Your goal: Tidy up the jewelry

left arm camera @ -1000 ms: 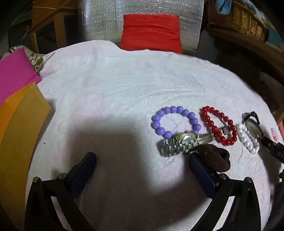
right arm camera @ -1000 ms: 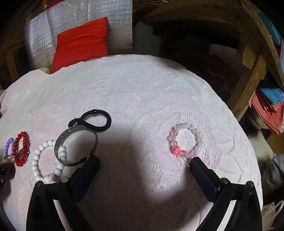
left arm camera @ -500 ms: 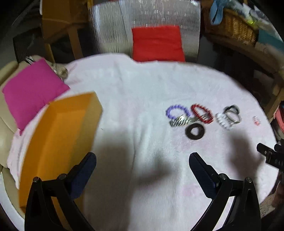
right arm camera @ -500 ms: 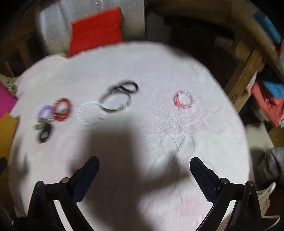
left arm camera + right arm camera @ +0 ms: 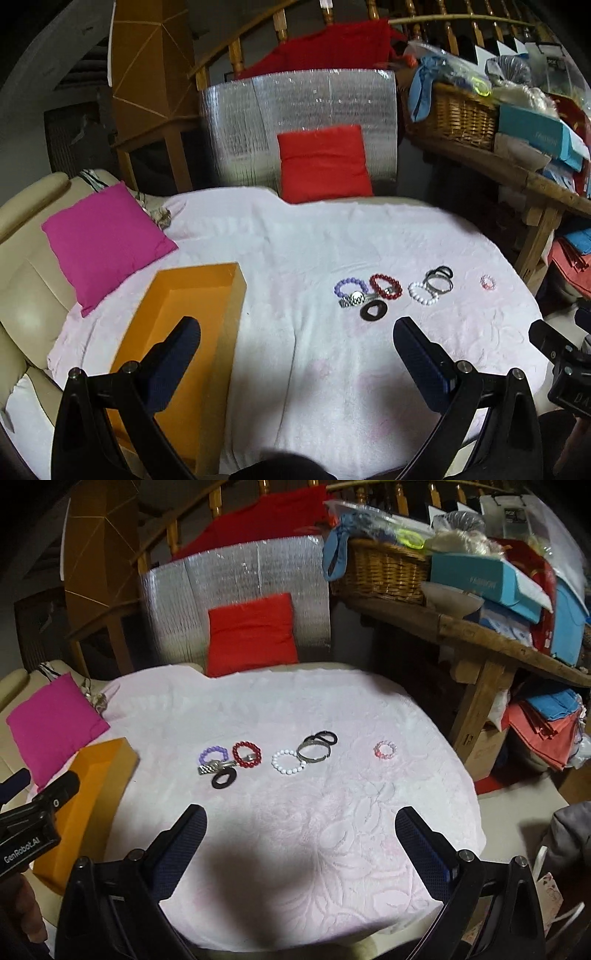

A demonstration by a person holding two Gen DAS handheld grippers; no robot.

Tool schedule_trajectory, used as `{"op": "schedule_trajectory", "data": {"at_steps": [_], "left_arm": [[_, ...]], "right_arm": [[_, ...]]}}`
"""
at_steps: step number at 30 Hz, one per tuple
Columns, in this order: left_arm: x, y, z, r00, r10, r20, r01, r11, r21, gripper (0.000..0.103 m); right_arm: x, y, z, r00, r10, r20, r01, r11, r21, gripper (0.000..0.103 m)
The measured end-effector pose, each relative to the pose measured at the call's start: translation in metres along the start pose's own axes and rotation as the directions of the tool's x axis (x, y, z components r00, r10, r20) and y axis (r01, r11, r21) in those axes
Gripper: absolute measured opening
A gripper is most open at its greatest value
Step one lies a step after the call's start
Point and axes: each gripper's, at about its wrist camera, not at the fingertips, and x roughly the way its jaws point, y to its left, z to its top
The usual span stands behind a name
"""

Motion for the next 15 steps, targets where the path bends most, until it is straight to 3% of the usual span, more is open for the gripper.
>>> {"op": "schedule_trajectory", "data": {"at_steps": [8,15], "left_arm": [[-0.021,0.003,0.001,0.999,0.005,0.037,-0.005,1.000,0.002,0.103],[-0.024,0.007,0.000,0.999,0.002,0.048,-0.002,1.000,-0.004,0.103]], "right_arm": [[-0.023,0.001,0.004,1.000,0.002,0.027,-0.003,0.999,0.035,0.103],[-0.017,0.004,0.004,1.000,0.006,0.011,-0.007,0.999,0.043,0.103]]}}
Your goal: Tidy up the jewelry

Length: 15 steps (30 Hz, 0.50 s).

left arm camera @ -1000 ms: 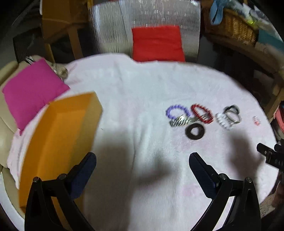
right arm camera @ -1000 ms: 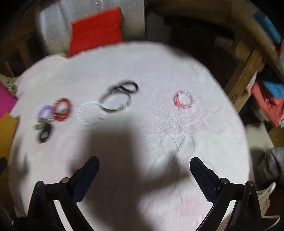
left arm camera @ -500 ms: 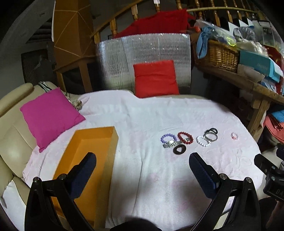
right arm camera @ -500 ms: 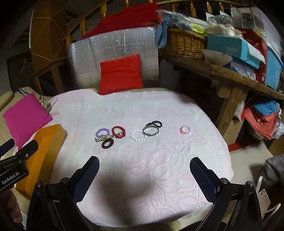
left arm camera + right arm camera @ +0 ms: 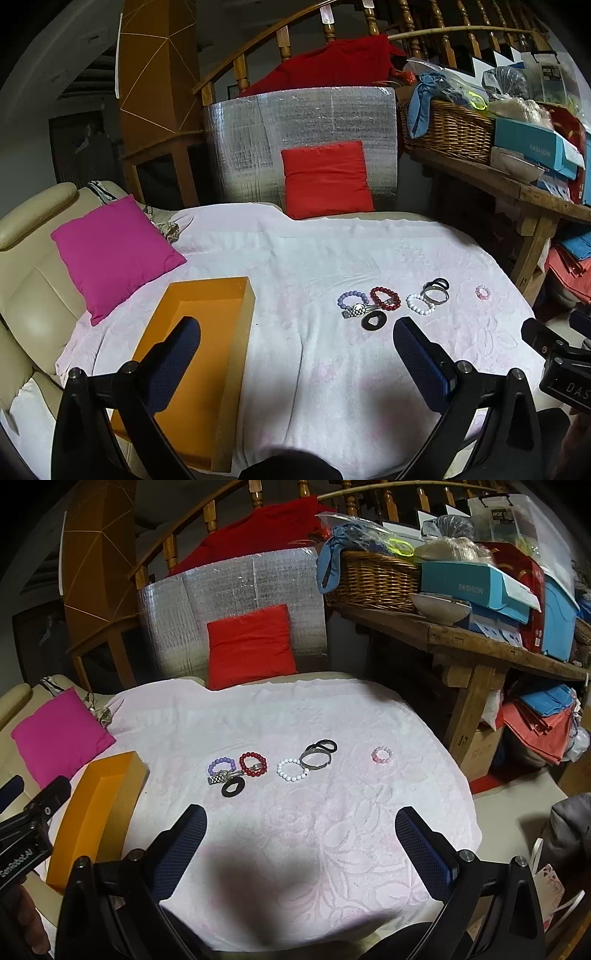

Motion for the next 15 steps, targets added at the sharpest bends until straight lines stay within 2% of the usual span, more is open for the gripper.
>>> {"op": "schedule_trajectory", "data": {"at_steps": [15], "left_arm": [[0.022,0.018,-0.003,0.999,0.030,-0.039,-0.031,0.999,-0.032,0.103]], "right_arm": [[0.020,0.028,0.011,1.000,0.018,-0.017,-0.019,0.999,-0.043,0.103]]}}
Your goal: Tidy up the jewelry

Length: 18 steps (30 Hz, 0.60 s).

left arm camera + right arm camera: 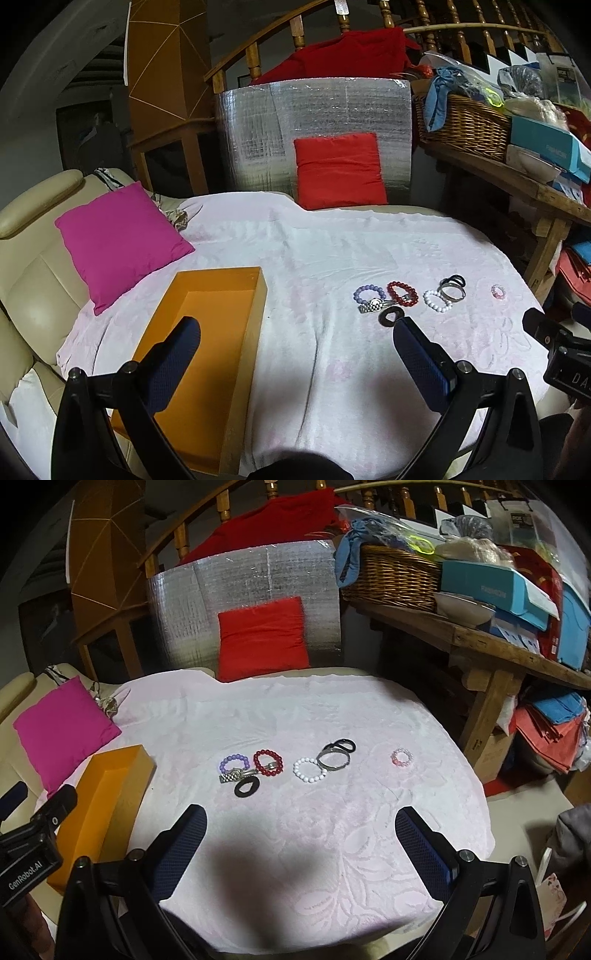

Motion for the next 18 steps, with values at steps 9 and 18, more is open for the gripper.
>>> {"op": "schedule_trajectory", "data": {"at_steps": [9,18], "left_arm": [[0.021,0.004,0.003,0.999,0.026,-0.030,-0.026,1.000,-0.014,0.103],[0.040,0.005,0.008,0.997,0.055,-0.048,-0.056,0.998,-0.011,0.103]], "right_arm": [[0.022,0.011,0.019,1.000,0.007,0.000,-0.007,1.000,-0.016,0.103],[0.048,0.013,0.028,1.000,0.017,-0.019,-0.017,1.000,-0.019,0.103]]}}
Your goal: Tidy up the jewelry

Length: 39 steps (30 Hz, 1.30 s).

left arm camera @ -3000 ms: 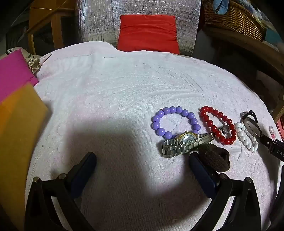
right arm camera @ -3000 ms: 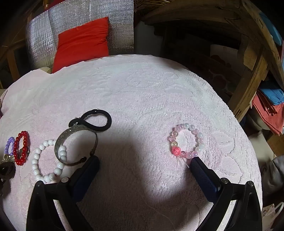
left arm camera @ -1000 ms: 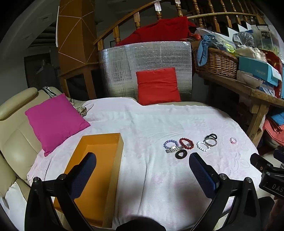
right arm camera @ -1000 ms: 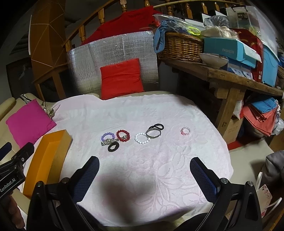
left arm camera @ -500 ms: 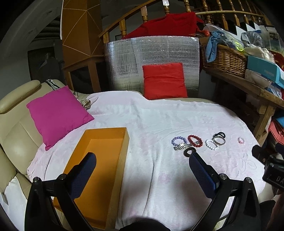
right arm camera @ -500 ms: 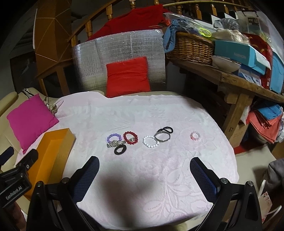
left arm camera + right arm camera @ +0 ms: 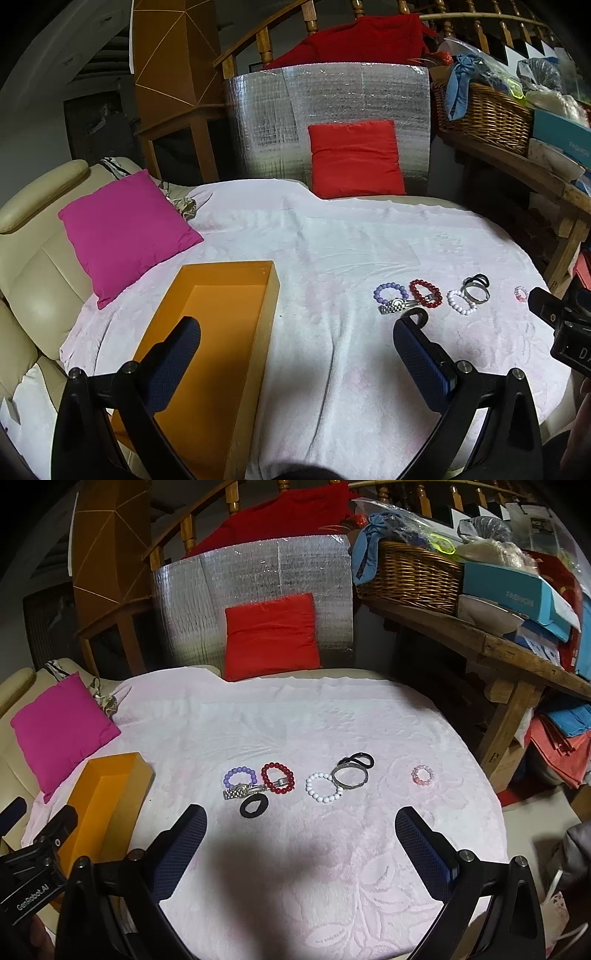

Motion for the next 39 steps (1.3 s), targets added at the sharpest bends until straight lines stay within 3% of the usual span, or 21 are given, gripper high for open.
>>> {"op": "schedule_trajectory", "data": {"at_steps": [13,18,21,27,36,39], "left_arm": [[0.042,-0.018,0.006,0.998,0.038,-0.058,-0.036,0.999,0.037,0.103],[0.071,-0.028,0.005,0.996,-0.008,-0.085,0.012,0.999,0.040,0.103],[0.097,-0.037,0.001,0.986,-0.092,-0.137,0.095,0.995,0.013,0.103],[0.149,-0.066,-0.010,0.947,-0.193,-0.257,0.189,0.981,-0.038,0.103],[0.205,-0.094,-0.006,0.923,-0.263,-0.281,0.260,0.964,-0.048,0.103],[0.224,-0.100,-0.003,0.909,-0.296,-0.294,0.293,0.955,-0.054,0.094]], "right_arm": [[0.067,-0.016,0.029,0.999,0.044,-0.028,-0.044,0.999,0.019,0.103],[0.105,-0.038,0.039,0.996,0.077,-0.033,-0.077,0.997,0.011,0.103],[0.124,-0.064,0.040,0.996,0.059,-0.064,-0.055,0.997,0.058,0.103],[0.149,-0.110,0.047,0.990,0.068,-0.125,-0.043,0.981,0.188,0.103],[0.171,-0.133,0.036,0.975,0.118,-0.189,-0.065,0.962,0.266,0.103],[0.174,-0.136,0.033,0.973,0.123,-0.194,-0.065,0.958,0.281,0.103]]}}
